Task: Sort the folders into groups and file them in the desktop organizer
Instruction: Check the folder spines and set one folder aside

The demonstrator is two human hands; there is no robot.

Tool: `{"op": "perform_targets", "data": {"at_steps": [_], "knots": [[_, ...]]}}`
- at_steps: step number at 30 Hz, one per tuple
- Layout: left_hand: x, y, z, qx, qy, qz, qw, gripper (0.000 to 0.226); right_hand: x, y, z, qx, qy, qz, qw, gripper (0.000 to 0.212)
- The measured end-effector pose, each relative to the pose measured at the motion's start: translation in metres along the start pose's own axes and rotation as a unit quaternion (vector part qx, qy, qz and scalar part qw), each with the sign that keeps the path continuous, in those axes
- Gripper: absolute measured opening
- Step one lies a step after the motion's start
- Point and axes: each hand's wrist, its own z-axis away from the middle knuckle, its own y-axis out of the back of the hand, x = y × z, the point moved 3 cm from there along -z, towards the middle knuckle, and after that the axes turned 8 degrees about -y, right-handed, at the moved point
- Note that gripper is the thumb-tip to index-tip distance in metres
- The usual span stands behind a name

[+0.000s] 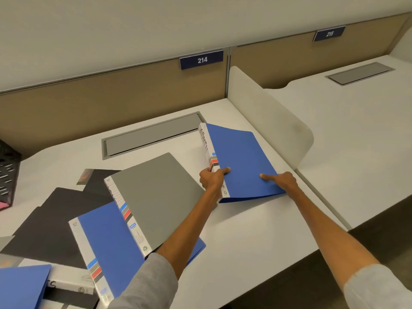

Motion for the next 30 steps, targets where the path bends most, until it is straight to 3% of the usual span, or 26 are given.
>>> {"op": "perform_targets", "data": {"at_steps": [4, 11, 14, 19, 30], "knots": [[0.032, 0.000, -0.002, 0.018, -0.038, -0.001, 0.999, 0.051, -0.030, 0.002, 0.004, 0.000, 0.051, -0.040, 0.998, 0.065], [0.079, -0.009, -0.016, 0.031, -0.090, 0.050, 0.994, 0.042, -0.089, 0.015, 0.007, 0.046, 0.098, -0.060, 0.992, 0.055], [0.078, -0.020, -0.037, 0.042, -0.072, 0.061, 0.995, 0.052, -0.105, 0.017, 0.001, 0.039, 0.086, -0.058, 0.994, 0.072], [0.111, -0.027, -0.009, 0.042, -0.112, 0.034, 0.992, 0.046, -0.105, 0.001, -0.003, -0.021, 0.045, -0.079, 0.996, 0.097], [0.134, -0.034, -0.002, 0.040, -0.251, -0.020, 0.967, 0.056, -0.117, -0.040, -0.012, -0.104, 0.021, -0.170, 0.980, 0.109]]}}
